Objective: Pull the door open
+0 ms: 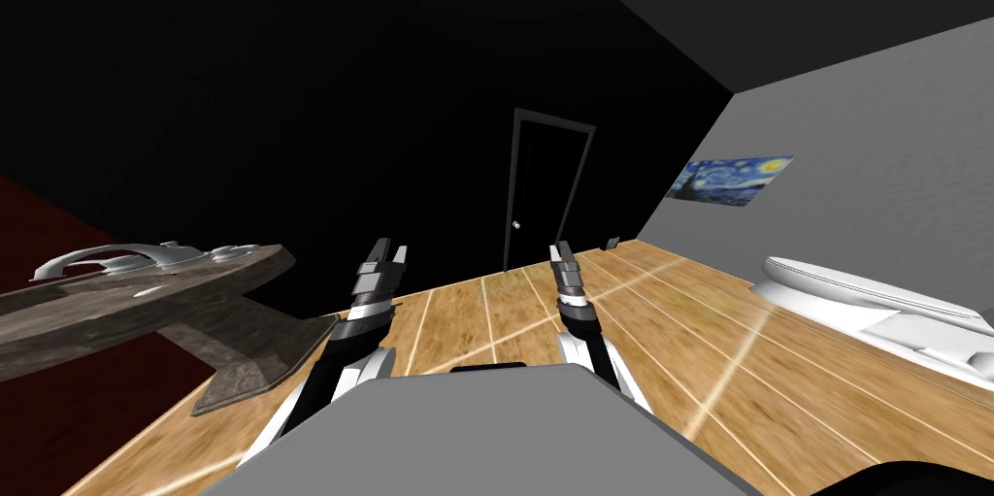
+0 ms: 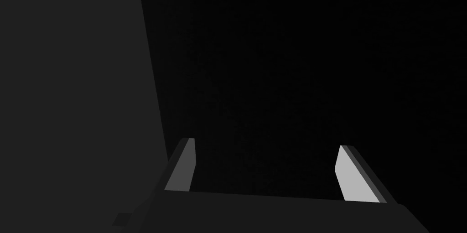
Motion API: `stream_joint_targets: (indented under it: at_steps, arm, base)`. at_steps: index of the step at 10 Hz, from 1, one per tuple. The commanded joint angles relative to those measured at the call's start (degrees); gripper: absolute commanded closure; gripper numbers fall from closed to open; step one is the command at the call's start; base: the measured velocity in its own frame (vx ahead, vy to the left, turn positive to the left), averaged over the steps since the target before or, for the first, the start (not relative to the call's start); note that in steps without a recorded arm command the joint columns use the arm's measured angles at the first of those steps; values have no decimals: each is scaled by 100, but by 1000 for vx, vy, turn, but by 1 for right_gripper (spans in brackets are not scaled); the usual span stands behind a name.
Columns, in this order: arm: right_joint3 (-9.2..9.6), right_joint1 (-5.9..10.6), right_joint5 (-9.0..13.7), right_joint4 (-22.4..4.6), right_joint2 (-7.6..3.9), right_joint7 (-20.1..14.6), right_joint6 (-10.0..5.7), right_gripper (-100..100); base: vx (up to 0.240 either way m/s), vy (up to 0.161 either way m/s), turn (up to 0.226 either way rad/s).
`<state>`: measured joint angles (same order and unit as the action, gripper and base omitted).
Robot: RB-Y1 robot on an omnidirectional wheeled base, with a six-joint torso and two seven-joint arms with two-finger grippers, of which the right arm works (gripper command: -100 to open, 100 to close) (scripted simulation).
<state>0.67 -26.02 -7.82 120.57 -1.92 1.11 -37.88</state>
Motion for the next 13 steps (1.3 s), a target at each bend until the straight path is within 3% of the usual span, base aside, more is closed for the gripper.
stream_joint_targets:
  at_steps: [1,13]
  arm:
    - [-23,47,-39,-184,-37,141,-57,-100]
    - [-255,610,-376,-1713,-301,1277,-337,-100]
  base:
    - [89,-21,6]
    - [94,-20,10]
